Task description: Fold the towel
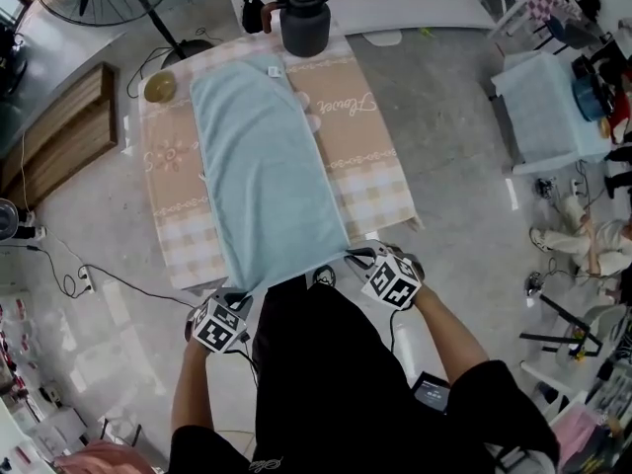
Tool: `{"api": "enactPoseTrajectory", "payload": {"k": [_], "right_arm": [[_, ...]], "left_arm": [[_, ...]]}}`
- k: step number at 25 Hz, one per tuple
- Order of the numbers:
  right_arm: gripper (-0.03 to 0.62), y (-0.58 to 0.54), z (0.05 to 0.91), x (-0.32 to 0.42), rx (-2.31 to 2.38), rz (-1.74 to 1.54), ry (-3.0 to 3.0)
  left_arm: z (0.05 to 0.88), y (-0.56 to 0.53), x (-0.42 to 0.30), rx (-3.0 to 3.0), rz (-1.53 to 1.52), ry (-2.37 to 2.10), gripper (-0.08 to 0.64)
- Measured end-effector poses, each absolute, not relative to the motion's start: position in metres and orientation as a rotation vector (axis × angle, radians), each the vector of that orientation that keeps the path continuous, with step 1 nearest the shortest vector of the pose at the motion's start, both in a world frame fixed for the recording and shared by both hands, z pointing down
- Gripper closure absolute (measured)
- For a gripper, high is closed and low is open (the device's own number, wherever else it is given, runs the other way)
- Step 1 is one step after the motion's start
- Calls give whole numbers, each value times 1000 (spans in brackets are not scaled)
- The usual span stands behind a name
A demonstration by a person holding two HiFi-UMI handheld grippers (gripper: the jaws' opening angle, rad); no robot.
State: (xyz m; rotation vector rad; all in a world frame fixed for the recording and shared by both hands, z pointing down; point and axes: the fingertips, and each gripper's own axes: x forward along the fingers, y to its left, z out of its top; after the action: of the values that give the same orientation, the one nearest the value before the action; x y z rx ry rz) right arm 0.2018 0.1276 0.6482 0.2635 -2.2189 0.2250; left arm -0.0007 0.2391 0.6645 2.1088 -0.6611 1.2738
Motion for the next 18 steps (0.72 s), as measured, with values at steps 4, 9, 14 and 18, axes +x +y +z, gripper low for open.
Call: {"api": "enactPoseTrajectory", "payload": {"k": [4, 9, 14, 18], "right_arm": [[575, 142, 639, 211, 255, 223, -2230], [575, 121, 611, 203, 329, 229, -2295], [576, 80, 576, 187, 410, 148, -2334], [576, 45, 550, 168, 460, 116, -2354]], "left_arm": [[651, 254, 10, 2112, 1215, -609, 546], [623, 227, -1, 2153, 1140, -719, 546], [589, 169, -28, 2219, 1195, -919, 546], [561, 116, -56, 2236, 1200, -1091, 546]]}}
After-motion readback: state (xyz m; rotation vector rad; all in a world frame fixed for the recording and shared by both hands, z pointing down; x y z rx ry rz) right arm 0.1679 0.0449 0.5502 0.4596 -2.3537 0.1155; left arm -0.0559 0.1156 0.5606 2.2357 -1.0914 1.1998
